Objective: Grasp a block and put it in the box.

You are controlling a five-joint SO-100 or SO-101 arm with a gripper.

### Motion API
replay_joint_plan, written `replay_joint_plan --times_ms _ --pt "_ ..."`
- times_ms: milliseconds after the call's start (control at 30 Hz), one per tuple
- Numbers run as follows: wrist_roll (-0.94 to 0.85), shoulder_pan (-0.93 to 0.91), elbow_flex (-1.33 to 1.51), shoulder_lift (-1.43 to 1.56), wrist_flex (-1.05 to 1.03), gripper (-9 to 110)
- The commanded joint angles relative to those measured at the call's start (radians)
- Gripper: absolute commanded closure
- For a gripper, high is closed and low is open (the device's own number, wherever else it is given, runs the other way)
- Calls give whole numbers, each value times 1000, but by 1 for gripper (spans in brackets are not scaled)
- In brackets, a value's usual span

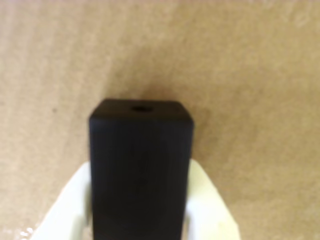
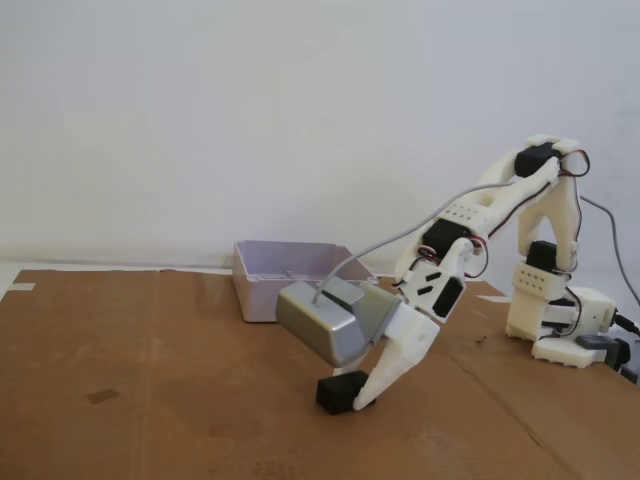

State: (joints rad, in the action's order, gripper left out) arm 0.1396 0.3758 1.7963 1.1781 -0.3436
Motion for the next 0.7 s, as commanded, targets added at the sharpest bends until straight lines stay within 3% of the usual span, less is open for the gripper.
replay_joint_plan --times_ms 0,667 --pt "12 5 -57 34 29 94" --pt "11 2 -74 54 32 94"
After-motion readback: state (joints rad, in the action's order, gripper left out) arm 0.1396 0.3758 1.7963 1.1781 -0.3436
